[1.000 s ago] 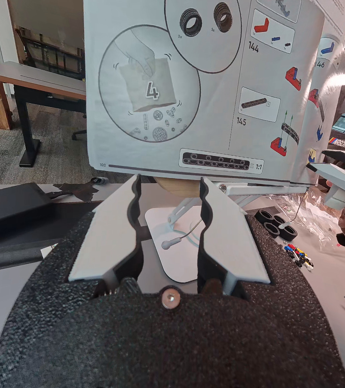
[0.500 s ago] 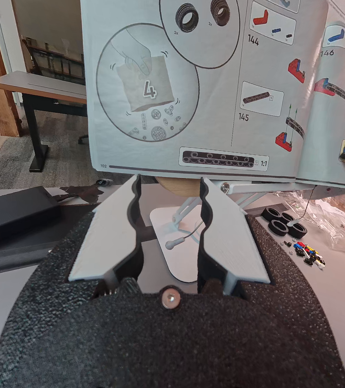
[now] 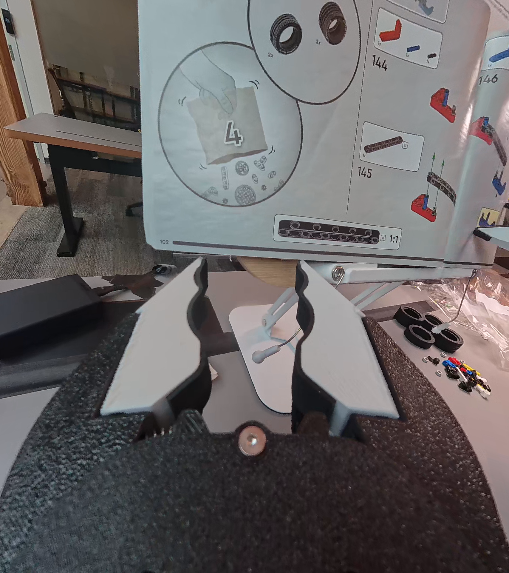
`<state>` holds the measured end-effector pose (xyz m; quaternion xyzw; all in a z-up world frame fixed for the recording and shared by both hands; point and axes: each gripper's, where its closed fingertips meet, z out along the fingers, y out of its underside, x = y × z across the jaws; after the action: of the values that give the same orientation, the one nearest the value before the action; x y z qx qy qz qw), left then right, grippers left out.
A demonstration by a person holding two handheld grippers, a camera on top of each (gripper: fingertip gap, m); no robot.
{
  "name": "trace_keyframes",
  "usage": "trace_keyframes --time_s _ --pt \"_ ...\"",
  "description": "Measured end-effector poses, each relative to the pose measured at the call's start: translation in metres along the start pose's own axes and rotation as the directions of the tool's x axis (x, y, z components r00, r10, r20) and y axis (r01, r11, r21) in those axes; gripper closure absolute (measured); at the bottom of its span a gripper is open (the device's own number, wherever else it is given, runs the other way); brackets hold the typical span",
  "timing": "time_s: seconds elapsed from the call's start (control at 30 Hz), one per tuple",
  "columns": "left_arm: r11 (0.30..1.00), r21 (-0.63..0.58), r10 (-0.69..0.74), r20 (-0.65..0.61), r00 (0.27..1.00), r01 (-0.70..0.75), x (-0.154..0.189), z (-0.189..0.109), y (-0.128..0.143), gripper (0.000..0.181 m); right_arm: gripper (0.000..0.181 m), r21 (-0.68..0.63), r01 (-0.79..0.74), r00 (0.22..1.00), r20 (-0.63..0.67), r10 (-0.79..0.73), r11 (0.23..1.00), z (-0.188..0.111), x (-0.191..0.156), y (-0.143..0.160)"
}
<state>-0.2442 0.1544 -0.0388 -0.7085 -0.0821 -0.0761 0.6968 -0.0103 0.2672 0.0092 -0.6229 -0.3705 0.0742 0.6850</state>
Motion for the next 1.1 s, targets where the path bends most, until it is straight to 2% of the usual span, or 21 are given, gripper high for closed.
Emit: trace_keyframes --time_s 0.1,0.33,0.53,0.63,0.73,0.83,0.97,1.1 --pt "1.000 0.009 0.012 0.013 1.000 -0.012 0.000 0.000 0.000 0.126 0.120 -0.008 -0.026 0.999 0.035 0.026 1.000 0.005 0.001 0.001" --pt "0.995 0.075 0.065 0.045 0.997 -0.069 0.007 -0.006 -0.010 0.128 0.123 0.064 0.034 0.998 0.046 -0.037 0.997 0.009 -0.004 -0.004" --pt "0.988 0.088 0.123 0.040 0.992 -0.126 0.019 -0.008 -0.012 0.131 0.123 0.095 -0.018 0.999 0.047 0.014 0.995 0.006 -0.002 0.000" --pt "0.982 0.094 0.171 -0.058 0.984 -0.165 0.052 -0.007 -0.015 0.148 0.123 0.098 -0.049 0.997 0.062 0.043 0.994 0.005 -0.002 0.001" --pt "0.973 0.097 0.226 -0.216 0.950 -0.210 0.106 -0.003 -0.015 0.163 0.123 0.100 -0.051 0.997 0.067 0.045 0.994 0.005 -0.003 0.001" --pt "0.956 0.071 0.290 -0.339 0.895 -0.283 0.159 0.009 -0.008 0.170 0.124 0.088 -0.052 0.996 0.078 0.045 0.995 0.005 -0.003 0.001" --pt "0.930 0.016 0.352 -0.333 0.874 -0.368 0.196 0.047 -0.006 0.178 0.125 0.066 -0.021 0.995 0.097 0.014 0.998 0.003 -0.003 0.002" --pt "0.868 -0.082 0.458 -0.249 0.853 -0.490 0.203 0.086 0.001 0.181 0.128 0.053 0.023 0.993 0.111 -0.028 0.998 0.000 -0.001 0.006"
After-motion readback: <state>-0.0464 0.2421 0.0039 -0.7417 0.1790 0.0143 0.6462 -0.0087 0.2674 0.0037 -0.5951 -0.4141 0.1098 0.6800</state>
